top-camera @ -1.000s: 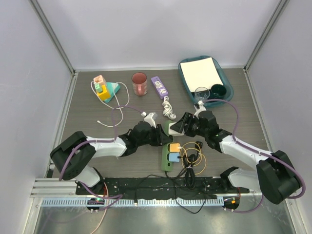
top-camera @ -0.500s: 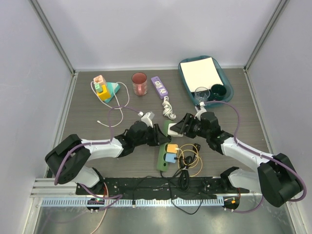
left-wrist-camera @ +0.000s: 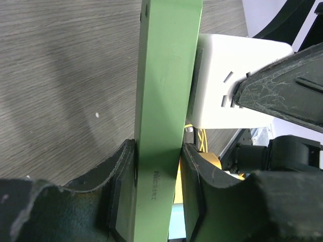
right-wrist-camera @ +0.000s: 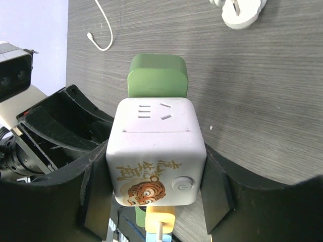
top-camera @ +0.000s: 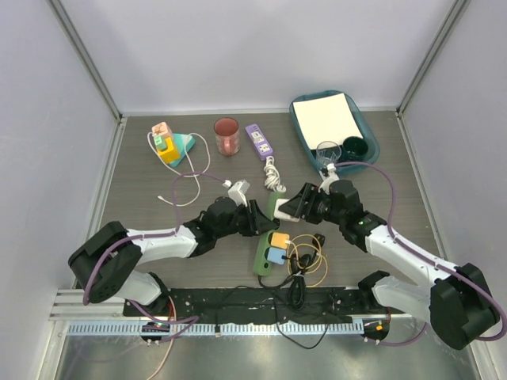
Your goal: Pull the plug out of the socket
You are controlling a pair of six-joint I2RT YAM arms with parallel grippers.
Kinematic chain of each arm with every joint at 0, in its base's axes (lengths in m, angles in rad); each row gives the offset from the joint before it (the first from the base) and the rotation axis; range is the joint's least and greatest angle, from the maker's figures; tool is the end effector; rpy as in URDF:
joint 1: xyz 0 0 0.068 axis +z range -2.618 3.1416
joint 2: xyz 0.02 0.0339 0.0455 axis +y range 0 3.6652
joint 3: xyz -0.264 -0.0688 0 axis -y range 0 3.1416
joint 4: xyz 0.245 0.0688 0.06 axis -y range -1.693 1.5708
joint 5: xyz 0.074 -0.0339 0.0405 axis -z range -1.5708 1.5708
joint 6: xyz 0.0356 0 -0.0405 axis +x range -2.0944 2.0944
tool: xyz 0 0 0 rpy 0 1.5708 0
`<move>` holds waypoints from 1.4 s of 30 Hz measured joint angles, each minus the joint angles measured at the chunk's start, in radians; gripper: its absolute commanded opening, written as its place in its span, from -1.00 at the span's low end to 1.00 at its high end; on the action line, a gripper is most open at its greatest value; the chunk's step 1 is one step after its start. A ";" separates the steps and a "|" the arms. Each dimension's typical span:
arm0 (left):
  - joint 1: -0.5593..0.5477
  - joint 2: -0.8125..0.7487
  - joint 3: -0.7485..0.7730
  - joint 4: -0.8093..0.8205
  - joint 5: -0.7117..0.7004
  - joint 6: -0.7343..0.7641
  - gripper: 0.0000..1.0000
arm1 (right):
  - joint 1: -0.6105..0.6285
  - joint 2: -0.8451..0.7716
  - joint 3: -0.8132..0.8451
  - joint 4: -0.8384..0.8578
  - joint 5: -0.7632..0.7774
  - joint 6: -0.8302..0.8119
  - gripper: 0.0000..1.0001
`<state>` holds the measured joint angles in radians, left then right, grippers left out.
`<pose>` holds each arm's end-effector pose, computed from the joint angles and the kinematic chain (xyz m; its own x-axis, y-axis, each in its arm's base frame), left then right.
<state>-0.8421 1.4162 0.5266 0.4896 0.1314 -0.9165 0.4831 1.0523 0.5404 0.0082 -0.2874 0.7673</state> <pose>0.1836 -0.2127 0.1793 -0.8084 -0.2756 -0.5201 0.2933 0.5775 -0.7619 0.1962 0.1143 0.2229 -0.7695 0.3481 -0.5354 -0.1822 0.6839 0.7065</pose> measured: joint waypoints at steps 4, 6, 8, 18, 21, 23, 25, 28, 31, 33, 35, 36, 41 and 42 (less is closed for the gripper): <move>-0.001 0.000 -0.002 -0.038 0.003 0.001 -1.00 | 0.000 0.004 -0.071 0.092 -0.018 0.046 -0.98; -0.001 -0.001 -0.002 -0.055 0.002 0.004 -1.00 | -0.001 0.013 -0.077 0.101 -0.025 0.058 -0.98; -0.001 -0.006 -0.002 -0.062 0.001 0.006 -1.00 | -0.001 0.014 -0.071 0.093 -0.028 0.058 -0.98; -0.001 -0.016 0.013 -0.037 -0.013 0.001 -1.00 | 0.000 -0.011 0.004 -0.013 0.002 0.015 -0.98; -0.001 -0.007 0.012 -0.056 -0.013 -0.012 -1.00 | -0.001 -0.014 -0.088 0.116 -0.007 0.064 -0.99; -0.001 0.006 0.011 -0.074 -0.006 -0.029 -1.00 | -0.001 -0.003 -0.126 0.168 -0.013 0.088 -0.99; -0.001 0.017 0.012 -0.084 -0.004 -0.050 -1.00 | 0.002 0.013 -0.147 0.209 -0.011 0.104 -0.98; -0.001 0.032 0.020 -0.095 -0.004 -0.079 -1.00 | 0.023 0.017 -0.161 0.234 0.027 0.111 -0.98; 0.000 0.050 0.027 -0.098 -0.003 -0.108 -1.00 | 0.072 0.016 -0.161 0.235 0.102 0.110 -0.98; 0.000 0.060 0.028 -0.099 -0.002 -0.130 -1.00 | 0.107 0.016 -0.161 0.235 0.161 0.112 -0.98; 0.001 0.064 0.028 -0.102 -0.002 -0.149 -1.00 | 0.130 0.016 -0.161 0.235 0.207 0.115 -0.98; 0.001 0.064 0.028 -0.104 -0.003 -0.153 -1.00 | 0.137 0.016 -0.161 0.235 0.221 0.116 -0.99; 0.001 0.064 0.028 -0.102 -0.006 -0.162 -1.00 | 0.148 -0.004 -0.163 0.223 0.267 0.117 -0.98; 0.001 0.064 0.028 -0.100 -0.005 -0.162 -1.00 | 0.145 -0.013 -0.159 0.208 0.267 0.116 -0.98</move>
<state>-0.8413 1.4799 0.5545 0.3897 0.1261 -1.0782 0.6281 1.0393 0.3809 0.2161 -0.0200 0.8833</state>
